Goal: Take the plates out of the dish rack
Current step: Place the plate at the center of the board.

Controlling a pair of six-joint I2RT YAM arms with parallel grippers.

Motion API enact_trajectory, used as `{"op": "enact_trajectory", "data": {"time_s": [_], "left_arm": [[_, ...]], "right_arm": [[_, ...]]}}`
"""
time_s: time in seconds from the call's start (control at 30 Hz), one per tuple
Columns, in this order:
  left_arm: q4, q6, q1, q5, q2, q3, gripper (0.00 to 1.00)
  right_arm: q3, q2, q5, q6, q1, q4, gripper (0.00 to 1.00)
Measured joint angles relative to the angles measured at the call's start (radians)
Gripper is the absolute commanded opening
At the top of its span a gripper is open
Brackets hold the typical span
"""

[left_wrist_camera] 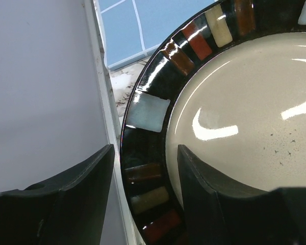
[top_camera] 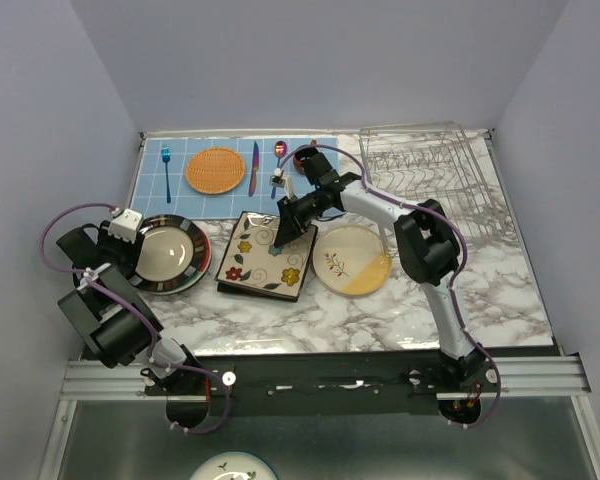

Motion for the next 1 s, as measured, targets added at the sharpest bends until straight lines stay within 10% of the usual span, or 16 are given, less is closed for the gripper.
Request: {"op": "enact_trajectory", "data": {"time_s": [1.0], "left_arm": [[-0.106,0.008,-0.03,-0.031,-0.095,-0.023,0.98]], "right_arm": [[0.0,0.0,0.015,-0.001,0.005,0.001,0.37]]}}
